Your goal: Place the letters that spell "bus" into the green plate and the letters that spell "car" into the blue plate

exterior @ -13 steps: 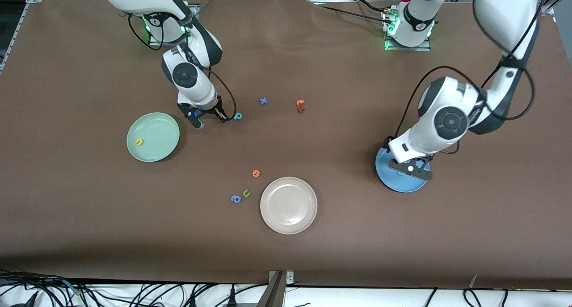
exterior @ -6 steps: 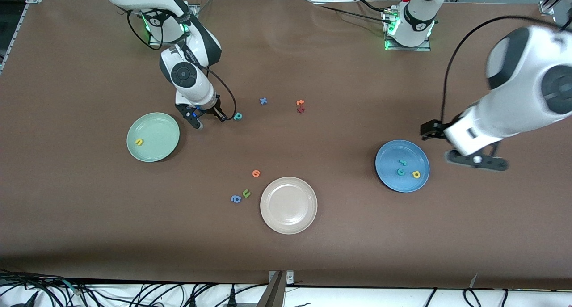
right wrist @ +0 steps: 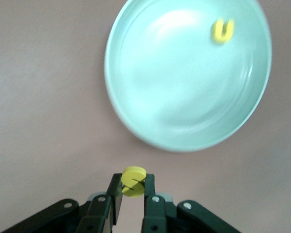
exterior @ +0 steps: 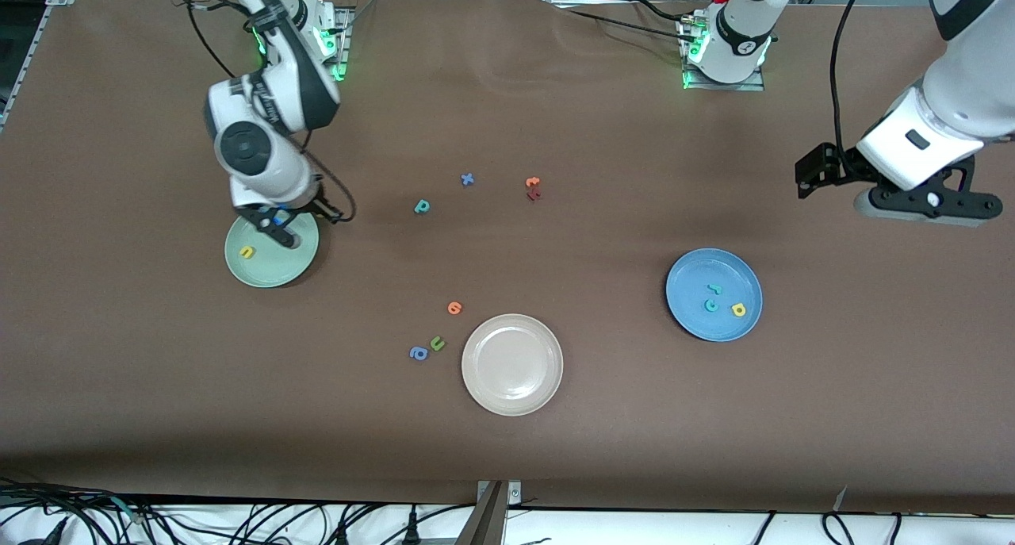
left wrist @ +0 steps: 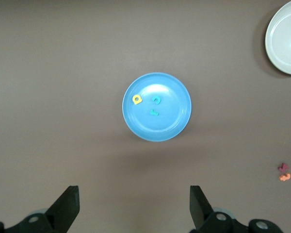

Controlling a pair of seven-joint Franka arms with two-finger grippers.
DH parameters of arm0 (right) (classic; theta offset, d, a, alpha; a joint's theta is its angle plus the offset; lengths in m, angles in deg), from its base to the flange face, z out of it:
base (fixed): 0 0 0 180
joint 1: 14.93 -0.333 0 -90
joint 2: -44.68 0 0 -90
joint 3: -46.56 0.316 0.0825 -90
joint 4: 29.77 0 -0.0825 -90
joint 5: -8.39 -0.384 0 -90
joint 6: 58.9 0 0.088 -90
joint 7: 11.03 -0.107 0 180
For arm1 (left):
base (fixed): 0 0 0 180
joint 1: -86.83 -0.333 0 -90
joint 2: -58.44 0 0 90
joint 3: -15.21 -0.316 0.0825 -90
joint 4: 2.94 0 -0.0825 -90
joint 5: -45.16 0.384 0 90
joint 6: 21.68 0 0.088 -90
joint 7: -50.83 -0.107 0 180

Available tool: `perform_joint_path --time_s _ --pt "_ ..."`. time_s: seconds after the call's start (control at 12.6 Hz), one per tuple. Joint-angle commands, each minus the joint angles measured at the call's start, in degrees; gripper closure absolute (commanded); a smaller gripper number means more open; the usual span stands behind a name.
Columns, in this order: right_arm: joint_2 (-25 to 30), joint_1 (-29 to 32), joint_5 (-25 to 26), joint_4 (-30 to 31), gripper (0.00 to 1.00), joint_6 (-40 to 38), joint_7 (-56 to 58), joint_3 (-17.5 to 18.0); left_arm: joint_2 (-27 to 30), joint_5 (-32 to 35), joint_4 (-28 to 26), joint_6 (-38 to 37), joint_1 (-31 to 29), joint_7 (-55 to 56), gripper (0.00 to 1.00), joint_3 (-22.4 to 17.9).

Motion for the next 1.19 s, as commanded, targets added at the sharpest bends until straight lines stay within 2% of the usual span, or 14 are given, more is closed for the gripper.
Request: perform_joint_path --time_s 0.0,0.16,0.32,0.48,0.55,0.63,0.87,1.11 --pt "-2.3 0.1 0.5 -0.2 0.95 1.9 12.1 -5.1 2.6 -1.4 -3.8 1.7 0.0 -1.4 0.00 -1.5" --pt "-5.0 0.1 0.5 -0.1 0.94 5.5 16.9 -7.9 3.5 -1.7 -4.3 1.7 -2.3 -1.4 0.00 0.1" --pt "-6.8 0.2 0.5 0.0 0.92 8.2 18.0 -8.2 5.0 -1.8 -5.3 1.4 -3.6 -1.3 0.00 0.9" --pt "-7.7 0.2 0.5 -0.1 0.75 9.4 19.4 -9.0 4.6 -1.8 -4.8 0.6 -3.2 -1.1 0.00 1.1" --pt "-7.6 0.2 0.5 -0.1 0.41 9.4 19.4 -9.0 3.6 -1.7 -3.0 -0.2 -3.1 -1.1 0.00 1.2" --pt "-7.2 0.2 0.4 -0.1 0.01 9.4 19.4 -9.0 2.5 -1.7 -2.1 -0.5 -3.1 -1.0 0.00 1.2" --pt "-4.4 -0.2 -0.1 -0.2 0.01 6.8 16.6 -8.2 2.4 -1.5 -1.7 -1.1 -3.0 -0.9 0.00 1.1" --pt "-1.1 -0.2 -0.3 -0.4 0.01 1.8 3.3 0.0 2.3 -1.7 -1.4 -1.1 -3.5 -1.4 0.00 1.0"
